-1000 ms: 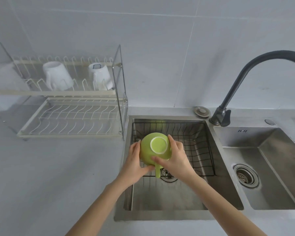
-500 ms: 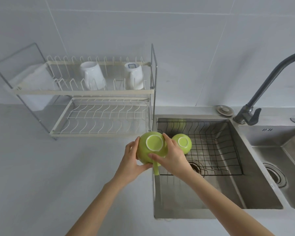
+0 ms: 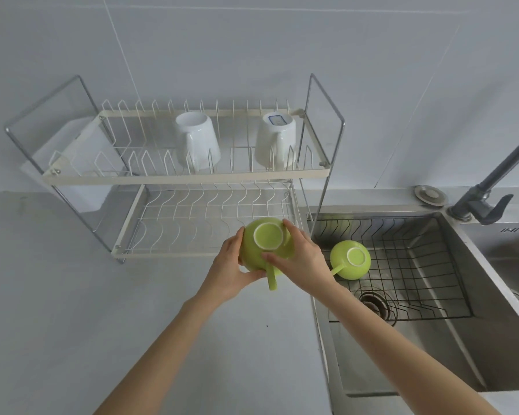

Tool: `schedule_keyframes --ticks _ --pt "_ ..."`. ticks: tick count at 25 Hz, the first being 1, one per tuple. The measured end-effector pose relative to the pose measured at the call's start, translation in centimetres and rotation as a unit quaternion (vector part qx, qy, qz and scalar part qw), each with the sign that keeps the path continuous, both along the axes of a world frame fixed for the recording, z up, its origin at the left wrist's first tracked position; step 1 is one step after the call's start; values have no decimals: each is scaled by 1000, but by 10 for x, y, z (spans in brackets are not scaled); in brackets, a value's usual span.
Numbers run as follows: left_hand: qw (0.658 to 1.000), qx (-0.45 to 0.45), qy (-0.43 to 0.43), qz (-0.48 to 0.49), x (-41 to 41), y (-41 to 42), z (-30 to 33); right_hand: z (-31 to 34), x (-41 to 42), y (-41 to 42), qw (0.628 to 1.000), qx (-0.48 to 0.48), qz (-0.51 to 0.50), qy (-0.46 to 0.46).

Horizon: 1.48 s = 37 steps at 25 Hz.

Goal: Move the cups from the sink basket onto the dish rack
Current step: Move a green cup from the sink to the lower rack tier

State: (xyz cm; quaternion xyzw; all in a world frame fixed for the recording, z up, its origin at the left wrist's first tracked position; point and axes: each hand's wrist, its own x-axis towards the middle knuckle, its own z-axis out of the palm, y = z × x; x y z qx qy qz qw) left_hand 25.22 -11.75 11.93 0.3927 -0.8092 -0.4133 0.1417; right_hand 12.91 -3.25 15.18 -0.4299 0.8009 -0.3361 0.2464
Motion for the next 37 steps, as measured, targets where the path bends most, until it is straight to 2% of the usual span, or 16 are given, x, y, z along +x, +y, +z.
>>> schedule_keyframes --ticks 7,18,27,30,33,37 --pt "998 -20 -65 -5 -28 -59 -7 -9 -18 -55 1000 -2 -25 -1" --pt "997 22 -72 -9 -50 -91 -25 -44 -43 -91 998 50 -27 7" --pt "990 -22 -133 -46 -46 -90 -21 -44 -41 -85 998 62 5 32" --pt "987 -40 -145 -47 -36 -79 -13 -38 -37 -73 999 35 15 31" --pt "984 -73 -154 -49 -23 -59 -4 -34 -31 -51 998 32 35 32" --pt "969 -136 -196 -64 -8 -21 6 -31 -24 -10 993 47 70 84"
